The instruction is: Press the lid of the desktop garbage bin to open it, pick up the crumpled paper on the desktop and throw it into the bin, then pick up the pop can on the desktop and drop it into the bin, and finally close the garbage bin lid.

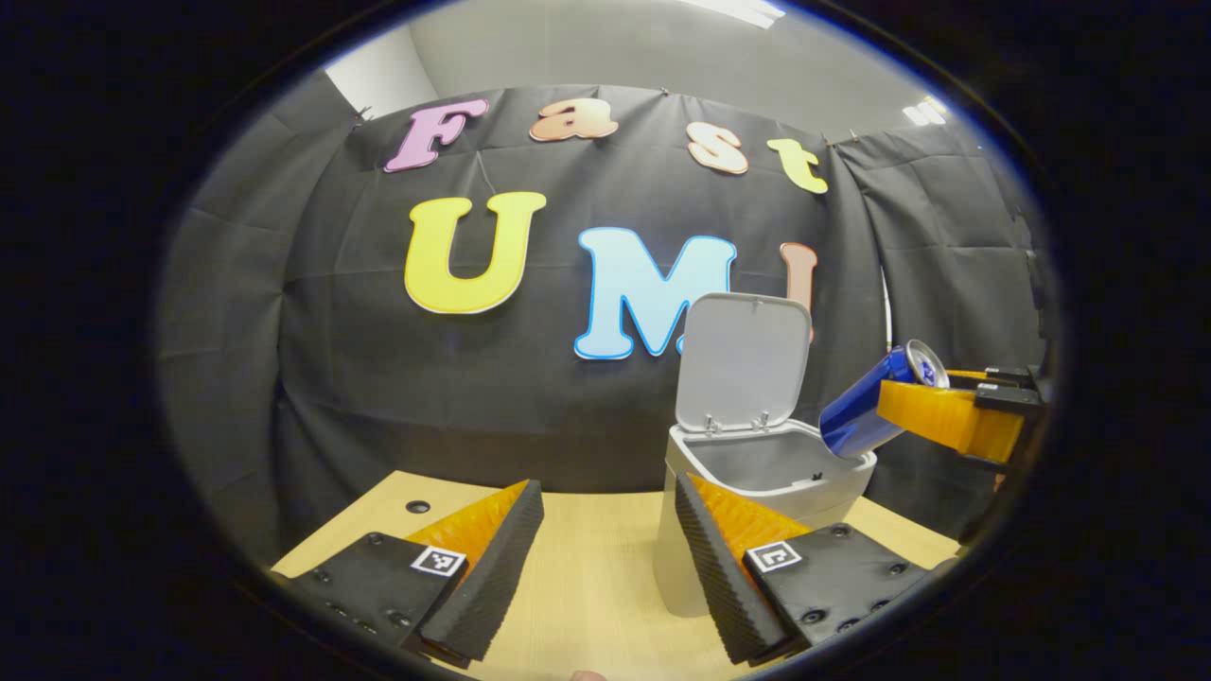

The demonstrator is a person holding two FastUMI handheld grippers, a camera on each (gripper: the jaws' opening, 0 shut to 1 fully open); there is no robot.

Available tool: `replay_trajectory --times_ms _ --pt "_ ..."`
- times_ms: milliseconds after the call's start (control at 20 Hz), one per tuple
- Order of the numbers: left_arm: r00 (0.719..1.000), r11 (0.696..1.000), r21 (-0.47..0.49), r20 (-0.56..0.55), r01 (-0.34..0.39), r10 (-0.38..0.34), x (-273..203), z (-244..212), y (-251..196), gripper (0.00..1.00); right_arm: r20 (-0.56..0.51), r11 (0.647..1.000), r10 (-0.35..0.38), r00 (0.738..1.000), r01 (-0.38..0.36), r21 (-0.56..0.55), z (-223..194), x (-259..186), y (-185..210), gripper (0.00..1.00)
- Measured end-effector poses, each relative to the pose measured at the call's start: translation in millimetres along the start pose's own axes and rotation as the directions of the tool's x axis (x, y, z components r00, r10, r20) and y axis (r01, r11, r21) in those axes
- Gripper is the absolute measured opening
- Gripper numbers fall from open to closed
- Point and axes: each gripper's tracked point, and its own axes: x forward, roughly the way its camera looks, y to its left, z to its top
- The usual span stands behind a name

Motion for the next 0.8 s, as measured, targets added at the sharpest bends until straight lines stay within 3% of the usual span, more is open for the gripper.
replay_trajectory --times_ms 250,500,800 --pt "1.0 1.0 0.004 -0.002 -0.005 0.005 2 0 1 0.92 -0.025 0.997 -0.061 0.998 0.059 -0.04 -13 18 -17 0.84" --pt "1.0 1.0 0.012 -0.004 -0.001 0.001 2 1 -5 0.93 -0.115 0.997 -0.067 0.991 0.063 -0.04 -38 31 -20 0.84" --pt "1.0 1.0 0.008 -0.011 -0.007 0.007 1 -2 -5 0.93 -0.112 0.993 -0.101 0.989 0.093 -0.07 -40 31 -25 0.86"
